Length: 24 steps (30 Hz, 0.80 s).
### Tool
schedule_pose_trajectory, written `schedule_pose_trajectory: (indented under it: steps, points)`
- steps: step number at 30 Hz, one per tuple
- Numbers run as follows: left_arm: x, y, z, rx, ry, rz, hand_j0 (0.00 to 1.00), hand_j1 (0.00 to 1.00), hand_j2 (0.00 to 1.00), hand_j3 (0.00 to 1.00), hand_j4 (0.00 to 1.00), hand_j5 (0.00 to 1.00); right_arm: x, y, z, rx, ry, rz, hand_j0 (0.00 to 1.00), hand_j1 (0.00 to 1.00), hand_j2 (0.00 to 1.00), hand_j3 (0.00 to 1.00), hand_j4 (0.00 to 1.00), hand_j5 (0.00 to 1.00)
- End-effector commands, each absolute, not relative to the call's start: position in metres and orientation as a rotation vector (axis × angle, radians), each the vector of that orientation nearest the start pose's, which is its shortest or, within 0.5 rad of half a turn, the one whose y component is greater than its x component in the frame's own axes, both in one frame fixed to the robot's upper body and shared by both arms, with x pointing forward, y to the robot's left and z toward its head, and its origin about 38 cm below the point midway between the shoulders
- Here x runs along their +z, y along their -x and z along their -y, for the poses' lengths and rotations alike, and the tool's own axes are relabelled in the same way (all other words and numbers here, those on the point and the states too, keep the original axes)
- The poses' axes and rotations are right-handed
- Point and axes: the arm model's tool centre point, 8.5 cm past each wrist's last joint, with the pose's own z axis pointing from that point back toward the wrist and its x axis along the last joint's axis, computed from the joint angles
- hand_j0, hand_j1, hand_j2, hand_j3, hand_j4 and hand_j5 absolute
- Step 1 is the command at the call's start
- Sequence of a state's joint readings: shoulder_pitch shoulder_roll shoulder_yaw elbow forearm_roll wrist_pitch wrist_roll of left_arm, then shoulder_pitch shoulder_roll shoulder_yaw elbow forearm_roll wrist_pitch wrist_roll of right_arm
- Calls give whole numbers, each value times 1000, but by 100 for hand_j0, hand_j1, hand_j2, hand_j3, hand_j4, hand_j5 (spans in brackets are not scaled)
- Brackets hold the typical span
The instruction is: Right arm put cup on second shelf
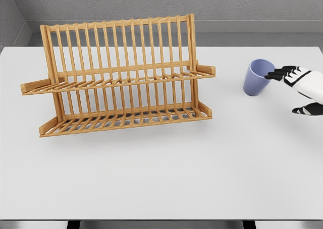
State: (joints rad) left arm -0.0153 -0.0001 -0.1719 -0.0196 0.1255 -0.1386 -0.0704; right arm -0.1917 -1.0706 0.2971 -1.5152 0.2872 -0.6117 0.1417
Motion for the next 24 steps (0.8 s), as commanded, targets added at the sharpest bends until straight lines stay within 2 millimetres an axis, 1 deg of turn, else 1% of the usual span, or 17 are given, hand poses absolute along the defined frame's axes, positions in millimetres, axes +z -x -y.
schedule_pose_trajectory:
  steps: [1, 2, 3, 6, 7, 9, 11, 12, 14, 15, 16, 18, 19, 20, 21, 22, 24]
  points:
    - [-261, -31, -264, -59, -11, 169, 100, 100, 100, 100, 100, 100, 220, -368, 416, 1704, 573, 1566, 100, 100, 100, 100, 100, 100]
    - [-261, -31, -264, -59, -11, 170, 100, 100, 100, 100, 100, 100, 221, -368, 416, 1701, 572, 1571, 100, 100, 100, 100, 100, 100]
    - [-261, -30, -264, -59, -11, 169, 100, 100, 100, 100, 100, 100, 226, -367, 410, 1696, 570, 1603, 100, 100, 100, 100, 100, 100]
    - [-261, -31, -264, -59, -11, 169, 100, 100, 100, 100, 100, 100, 247, -375, 401, 1708, 604, 1649, 100, 100, 100, 100, 100, 100]
    - [-261, -30, -264, -59, -10, 167, 100, 100, 100, 100, 100, 100, 253, -382, 403, 1720, 630, 1590, 100, 100, 100, 100, 100, 100]
    - [-261, -31, -264, -59, -11, 169, 100, 100, 100, 100, 100, 100, 261, -392, 403, 1813, 608, 1413, 100, 100, 100, 100, 100, 100]
    - [-261, -31, -264, -59, -11, 169, 100, 100, 100, 100, 100, 100, 264, -402, 404, 1823, 588, 1278, 100, 100, 100, 100, 100, 100]
    - [-261, -31, -264, -59, -11, 169, 100, 100, 100, 100, 100, 100, 268, -408, 405, 1804, 588, 1241, 100, 100, 100, 100, 100, 100]
    - [-261, -31, -264, -59, -11, 169, 100, 100, 100, 100, 100, 100, 277, -422, 401, 1766, 614, 1256, 100, 100, 100, 100, 100, 100]
    - [-261, -31, -264, -59, -11, 169, 100, 100, 100, 100, 100, 100, 274, -431, 397, 1768, 605, 1252, 100, 100, 100, 100, 100, 100]
    - [-261, -31, -264, -59, -11, 170, 100, 100, 100, 100, 100, 100, 267, -440, 390, 1775, 580, 1246, 100, 100, 100, 100, 100, 100]
    - [-261, -31, -264, -59, -11, 169, 100, 100, 100, 100, 100, 100, 254, -451, 378, 1791, 538, 1231, 100, 100, 100, 100, 100, 100]
    - [-261, -31, -264, -59, -11, 169, 100, 100, 100, 100, 100, 100, 247, -457, 375, 1797, 519, 1207, 100, 100, 100, 100, 100, 100]
    - [-261, -30, -264, -59, -11, 167, 100, 100, 100, 100, 100, 100, 239, -461, 375, 1796, 503, 1184, 100, 100, 100, 100, 100, 100]
    - [-261, -31, -264, -59, -11, 169, 100, 100, 100, 100, 100, 100, 235, -462, 379, 1787, 500, 1169, 100, 100, 100, 100, 100, 100]
    - [-261, -31, -264, -59, -11, 169, 100, 100, 100, 100, 100, 100, 236, -462, 383, 1779, 505, 1166, 100, 100, 100, 100, 100, 100]
    - [-261, -31, -264, -59, -11, 169, 100, 100, 100, 100, 100, 100, 240, -466, 397, 1740, 528, 1156, 100, 100, 100, 100, 100, 100]
